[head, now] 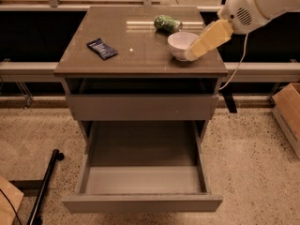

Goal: Place rxbar blueberry into middle drawer

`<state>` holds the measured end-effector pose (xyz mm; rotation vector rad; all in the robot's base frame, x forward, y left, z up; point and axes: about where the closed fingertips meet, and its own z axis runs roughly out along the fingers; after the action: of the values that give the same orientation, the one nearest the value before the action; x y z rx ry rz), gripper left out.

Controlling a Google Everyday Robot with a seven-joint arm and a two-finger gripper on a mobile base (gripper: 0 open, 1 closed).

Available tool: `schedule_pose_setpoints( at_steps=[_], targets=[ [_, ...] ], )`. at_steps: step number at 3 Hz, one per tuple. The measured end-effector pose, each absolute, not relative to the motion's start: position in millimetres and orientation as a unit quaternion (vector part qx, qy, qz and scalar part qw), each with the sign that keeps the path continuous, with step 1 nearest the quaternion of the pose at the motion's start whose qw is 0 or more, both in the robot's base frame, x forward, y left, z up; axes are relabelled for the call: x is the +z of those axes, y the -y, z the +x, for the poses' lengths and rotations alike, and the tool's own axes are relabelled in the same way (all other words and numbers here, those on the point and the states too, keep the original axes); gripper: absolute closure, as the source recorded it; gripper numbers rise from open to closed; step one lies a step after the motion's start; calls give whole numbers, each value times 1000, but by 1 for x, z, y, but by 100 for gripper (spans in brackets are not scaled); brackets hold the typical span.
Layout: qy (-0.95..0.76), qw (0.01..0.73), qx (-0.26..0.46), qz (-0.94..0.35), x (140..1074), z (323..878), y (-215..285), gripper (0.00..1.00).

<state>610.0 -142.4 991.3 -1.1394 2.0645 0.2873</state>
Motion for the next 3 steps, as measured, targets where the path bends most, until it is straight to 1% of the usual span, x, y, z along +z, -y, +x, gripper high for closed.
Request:
schedule_pose_setpoints(
  at_steps=[1,2,3],
  targets=[
    [-797,374,145,-452,976,614,107,0],
    [-788,387,189,-440,962,643,57,0],
    [-779,403,215,-429,956,668,25,0]
  ],
)
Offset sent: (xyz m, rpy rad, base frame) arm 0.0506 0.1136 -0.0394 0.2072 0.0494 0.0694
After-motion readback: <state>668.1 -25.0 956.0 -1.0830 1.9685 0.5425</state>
